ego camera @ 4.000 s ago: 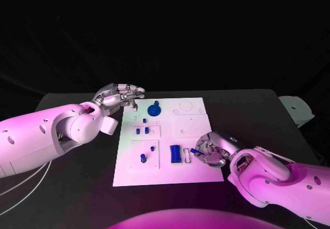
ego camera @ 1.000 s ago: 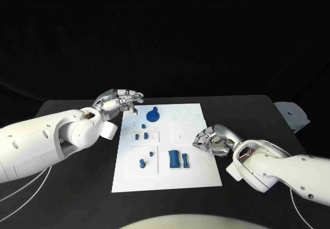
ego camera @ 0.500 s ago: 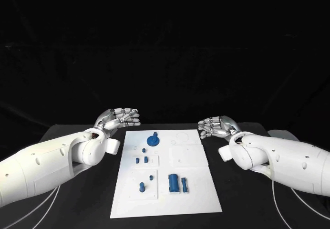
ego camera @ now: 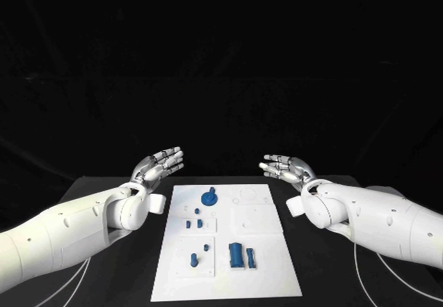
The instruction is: Assemble the parts on the task board
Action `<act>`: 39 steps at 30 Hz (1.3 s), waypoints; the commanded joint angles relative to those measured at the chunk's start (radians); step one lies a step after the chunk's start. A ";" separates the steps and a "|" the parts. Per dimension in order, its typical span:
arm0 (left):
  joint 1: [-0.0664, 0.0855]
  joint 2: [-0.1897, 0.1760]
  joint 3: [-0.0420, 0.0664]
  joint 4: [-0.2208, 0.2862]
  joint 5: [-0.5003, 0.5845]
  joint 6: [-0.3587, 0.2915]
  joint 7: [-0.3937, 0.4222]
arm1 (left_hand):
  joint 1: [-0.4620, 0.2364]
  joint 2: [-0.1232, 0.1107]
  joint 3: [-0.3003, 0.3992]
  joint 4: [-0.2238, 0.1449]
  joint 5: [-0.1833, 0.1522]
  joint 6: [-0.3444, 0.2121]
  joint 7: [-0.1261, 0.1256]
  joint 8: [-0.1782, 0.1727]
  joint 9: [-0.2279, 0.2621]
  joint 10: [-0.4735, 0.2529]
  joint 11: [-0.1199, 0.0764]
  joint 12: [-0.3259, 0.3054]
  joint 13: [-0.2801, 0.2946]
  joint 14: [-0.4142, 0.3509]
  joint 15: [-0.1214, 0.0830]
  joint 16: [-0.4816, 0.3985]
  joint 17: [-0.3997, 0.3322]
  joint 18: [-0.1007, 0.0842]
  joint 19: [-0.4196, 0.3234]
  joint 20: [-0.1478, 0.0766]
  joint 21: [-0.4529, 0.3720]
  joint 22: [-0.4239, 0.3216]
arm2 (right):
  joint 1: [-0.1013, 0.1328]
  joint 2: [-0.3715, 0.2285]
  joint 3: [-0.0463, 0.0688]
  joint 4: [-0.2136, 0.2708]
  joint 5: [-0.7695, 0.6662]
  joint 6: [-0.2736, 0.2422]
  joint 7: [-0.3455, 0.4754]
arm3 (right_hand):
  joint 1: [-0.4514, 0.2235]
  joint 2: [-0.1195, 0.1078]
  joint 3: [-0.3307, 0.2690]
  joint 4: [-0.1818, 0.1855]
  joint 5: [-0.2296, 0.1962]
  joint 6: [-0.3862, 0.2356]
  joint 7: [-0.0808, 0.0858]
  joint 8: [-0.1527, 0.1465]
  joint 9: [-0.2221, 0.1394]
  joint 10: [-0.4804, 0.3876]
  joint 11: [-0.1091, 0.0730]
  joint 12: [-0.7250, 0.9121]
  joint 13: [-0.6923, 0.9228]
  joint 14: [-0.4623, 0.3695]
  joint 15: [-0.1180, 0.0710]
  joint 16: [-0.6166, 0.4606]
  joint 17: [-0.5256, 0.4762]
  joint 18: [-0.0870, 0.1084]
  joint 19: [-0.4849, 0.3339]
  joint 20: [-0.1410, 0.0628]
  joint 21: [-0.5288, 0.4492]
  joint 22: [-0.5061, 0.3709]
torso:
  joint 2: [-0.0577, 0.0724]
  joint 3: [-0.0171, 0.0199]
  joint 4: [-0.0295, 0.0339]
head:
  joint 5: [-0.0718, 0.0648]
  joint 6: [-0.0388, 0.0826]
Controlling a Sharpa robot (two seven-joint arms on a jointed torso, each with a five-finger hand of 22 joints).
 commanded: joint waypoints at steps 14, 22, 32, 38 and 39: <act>-0.045 -0.041 0.037 0.270 -0.024 -0.385 0.012 | -1.181 0.080 -0.181 -0.115 -0.108 -0.387 -0.089 -0.152 -0.114 -0.489 -0.095 -0.066 -0.032 -0.398 -0.084 -0.145 -0.079 -0.088 -0.419 -0.143 -0.032 -0.045 | -0.088 -0.090 0.105 0.329 0.165 -0.336 0.156 | -1.145 0.068 -0.221 -0.099 -0.051 -0.420 -0.099 -0.069 -0.215 -0.676 -0.080 -0.037 -0.059 -0.476 -0.064 -0.096 -0.173 -0.091 -0.477 -0.116 -0.031 -0.178 | -0.017 0.0192 0.0325 | 0.001 0.029; -0.062 -0.057 0.051 0.374 -0.032 -0.532 0.016 | -1.181 0.080 -0.181 -0.115 -0.108 -0.387 -0.089 -0.152 -0.114 -0.489 -0.095 -0.066 -0.032 -0.398 -0.084 -0.145 -0.079 -0.088 -0.419 -0.143 -0.032 -0.045 | -0.106 -0.108 0.126 0.394 0.197 -0.400 0.186 | -1.145 0.068 -0.221 -0.099 -0.051 -0.420 -0.099 -0.069 -0.215 -0.676 -0.080 -0.037 -0.059 -0.476 -0.064 -0.096 -0.173 -0.091 -0.477 -0.116 -0.031 -0.178 | -0.017 0.0192 0.0325 | 0.001 0.029; -0.066 -0.060 0.053 0.394 -0.034 -0.559 0.016 | -1.181 0.080 -0.181 -0.115 -0.108 -0.387 -0.089 -0.152 -0.114 -0.489 -0.095 -0.066 -0.032 -0.398 -0.084 -0.145 -0.079 -0.088 -0.419 -0.143 -0.032 -0.045 | -0.106 -0.108 0.126 0.394 0.197 -0.400 0.186 | -1.145 0.068 -0.221 -0.099 -0.051 -0.420 -0.099 -0.069 -0.215 -0.676 -0.080 -0.037 -0.059 -0.476 -0.064 -0.096 -0.173 -0.091 -0.477 -0.116 -0.031 -0.178 | -0.017 0.0192 0.0325 | 0.001 0.029; -0.066 -0.060 0.053 0.394 -0.034 -0.559 0.016 | -1.181 0.080 -0.181 -0.115 -0.108 -0.387 -0.089 -0.152 -0.114 -0.489 -0.095 -0.066 -0.032 -0.398 -0.084 -0.145 -0.079 -0.088 -0.419 -0.143 -0.032 -0.045 | -0.106 -0.108 0.126 0.394 0.197 -0.400 0.186 | -1.145 0.068 -0.221 -0.099 -0.051 -0.420 -0.099 -0.069 -0.215 -0.676 -0.080 -0.037 -0.059 -0.476 -0.064 -0.096 -0.173 -0.091 -0.477 -0.116 -0.031 -0.178 | -0.017 0.0192 0.0325 | 0.001 0.029; -0.066 -0.060 0.053 0.394 -0.034 -0.559 0.016 | -1.181 0.080 -0.181 -0.115 -0.108 -0.387 -0.089 -0.152 -0.114 -0.489 -0.095 -0.066 -0.032 -0.398 -0.084 -0.145 -0.079 -0.088 -0.419 -0.143 -0.032 -0.045 | -0.106 -0.108 0.126 0.394 0.197 -0.400 0.186 | -1.145 0.068 -0.221 -0.099 -0.051 -0.420 -0.099 -0.069 -0.215 -0.676 -0.080 -0.037 -0.059 -0.476 -0.064 -0.096 -0.173 -0.091 -0.477 -0.116 -0.031 -0.178 | -0.017 0.0192 0.0325 | 0.001 0.029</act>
